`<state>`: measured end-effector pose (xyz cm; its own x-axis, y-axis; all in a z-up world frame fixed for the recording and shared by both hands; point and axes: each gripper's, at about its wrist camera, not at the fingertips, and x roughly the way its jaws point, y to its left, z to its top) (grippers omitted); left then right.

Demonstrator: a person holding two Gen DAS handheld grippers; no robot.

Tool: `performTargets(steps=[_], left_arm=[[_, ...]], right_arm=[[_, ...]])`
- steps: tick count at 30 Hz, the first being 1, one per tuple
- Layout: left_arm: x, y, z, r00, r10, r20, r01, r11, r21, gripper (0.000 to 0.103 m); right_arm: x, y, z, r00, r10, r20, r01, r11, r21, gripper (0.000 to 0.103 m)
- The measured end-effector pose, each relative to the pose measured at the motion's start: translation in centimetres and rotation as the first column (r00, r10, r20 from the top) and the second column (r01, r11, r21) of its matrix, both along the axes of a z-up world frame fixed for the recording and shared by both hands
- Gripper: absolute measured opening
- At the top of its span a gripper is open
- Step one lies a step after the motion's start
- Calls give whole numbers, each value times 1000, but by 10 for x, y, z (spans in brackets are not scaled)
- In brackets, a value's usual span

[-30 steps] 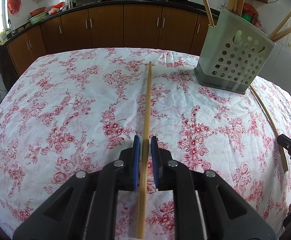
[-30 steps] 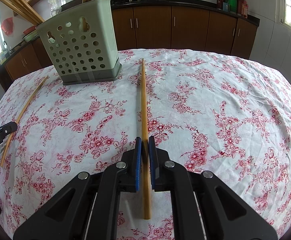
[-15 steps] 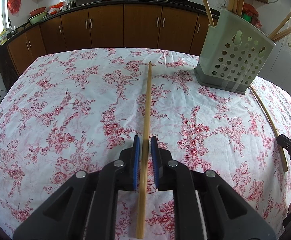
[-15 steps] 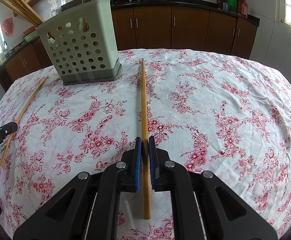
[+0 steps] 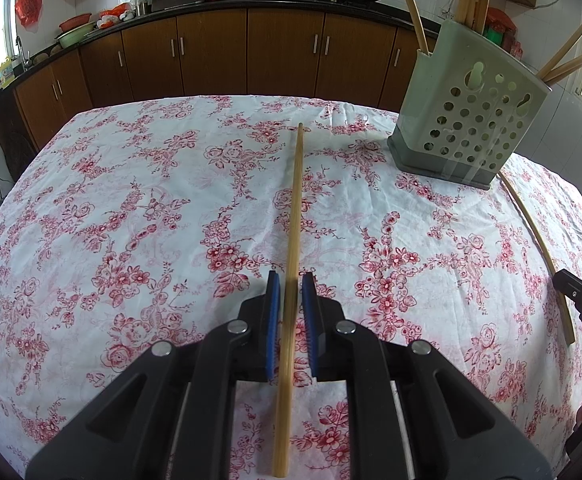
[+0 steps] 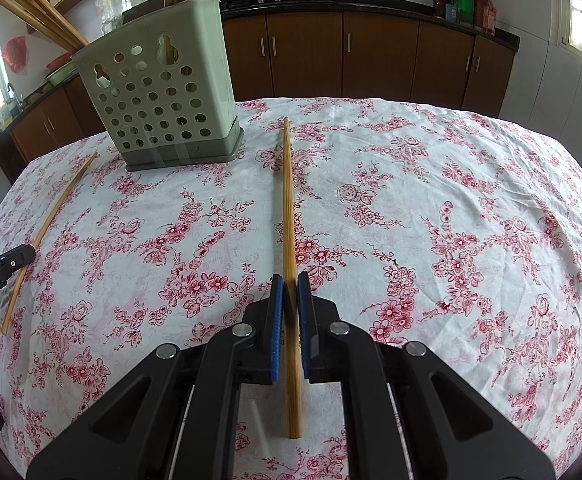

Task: Organize utensils
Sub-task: 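Hold the grasped chopsticks against the tablecloth with both tools, then lift the chopsticks upright with both tools and carry them over the green holder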

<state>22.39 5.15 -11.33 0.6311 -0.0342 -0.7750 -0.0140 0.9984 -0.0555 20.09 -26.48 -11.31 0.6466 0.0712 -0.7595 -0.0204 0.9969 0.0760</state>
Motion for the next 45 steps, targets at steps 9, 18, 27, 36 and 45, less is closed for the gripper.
performTargets(steps=[9,18,27,36,45], left_arm=[[-21,-7,1,999,-37,-8,38,997,64,14],[-32,-5,20,998,-64,24,63,995,71,8],[-44,-8,108,965,-83,248,77,996,32,8],[-42,-13,156,938,-107,329,112,994,2,8],[-41,-34,206,891,-163,424,192,981,-27,8]], right_arm=[[-14,0,-1,1000,-2,-1,2,1000,20,8],[-26,-3,24,997,-5,72,2,999,32,8],[-42,-3,99,958,-21,286,9,999,43,8],[-38,-9,139,921,-6,390,-17,998,56,8],[-35,7,184,874,44,484,-100,991,91,8]])
